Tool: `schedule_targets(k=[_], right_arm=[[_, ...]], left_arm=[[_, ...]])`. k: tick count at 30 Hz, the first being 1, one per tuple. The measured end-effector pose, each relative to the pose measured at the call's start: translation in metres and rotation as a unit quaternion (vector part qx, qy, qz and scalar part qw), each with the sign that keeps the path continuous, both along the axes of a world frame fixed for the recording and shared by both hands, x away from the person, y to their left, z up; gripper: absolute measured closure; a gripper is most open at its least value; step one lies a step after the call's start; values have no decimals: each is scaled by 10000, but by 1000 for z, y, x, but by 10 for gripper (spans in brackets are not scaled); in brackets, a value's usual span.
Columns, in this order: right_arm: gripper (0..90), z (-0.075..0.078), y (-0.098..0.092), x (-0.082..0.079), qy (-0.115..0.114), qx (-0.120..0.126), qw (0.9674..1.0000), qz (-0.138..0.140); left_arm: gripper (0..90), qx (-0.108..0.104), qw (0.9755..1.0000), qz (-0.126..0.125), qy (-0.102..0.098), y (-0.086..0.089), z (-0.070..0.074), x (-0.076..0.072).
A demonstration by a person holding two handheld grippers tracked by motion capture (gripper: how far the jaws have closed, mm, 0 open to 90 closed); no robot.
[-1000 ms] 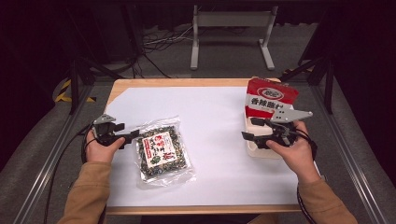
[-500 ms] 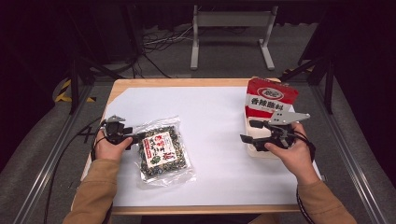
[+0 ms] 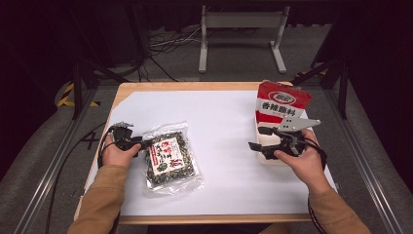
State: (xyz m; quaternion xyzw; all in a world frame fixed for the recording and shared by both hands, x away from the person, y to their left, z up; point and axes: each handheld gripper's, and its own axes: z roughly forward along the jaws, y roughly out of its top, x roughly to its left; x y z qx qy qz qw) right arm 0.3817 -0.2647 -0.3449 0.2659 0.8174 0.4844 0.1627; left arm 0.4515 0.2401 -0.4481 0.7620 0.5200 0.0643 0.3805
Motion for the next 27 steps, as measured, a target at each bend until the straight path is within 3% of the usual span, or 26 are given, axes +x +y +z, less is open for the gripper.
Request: schedule_targets(k=[1, 2, 4, 15, 21, 27], right_arm=[[317, 0, 1, 0, -4, 6, 10000, 5], [317, 0, 1, 0, -10, 2, 10000, 13], [313, 1, 3, -1, -11, 19, 10000, 45], [312, -1, 5, 1, 31, 23, 10000, 84], [314, -1, 3, 1, 27, 25, 10000, 72], [315, 0, -1, 0, 3, 54, 10000, 24]], left_arm=[[476, -14, 10000, 70, -23, 0, -1, -1], [577, 30, 9998, 143, -95, 1, -2, -3], [593, -41, 9998, 157, -150, 2, -4, -4], [748, -307, 9987, 392, 82, 3, -4, -4], [779, -112, 9993, 354, -53, -2, -1, -5], [809, -305, 9986, 432, -58, 0, 0, -4]])
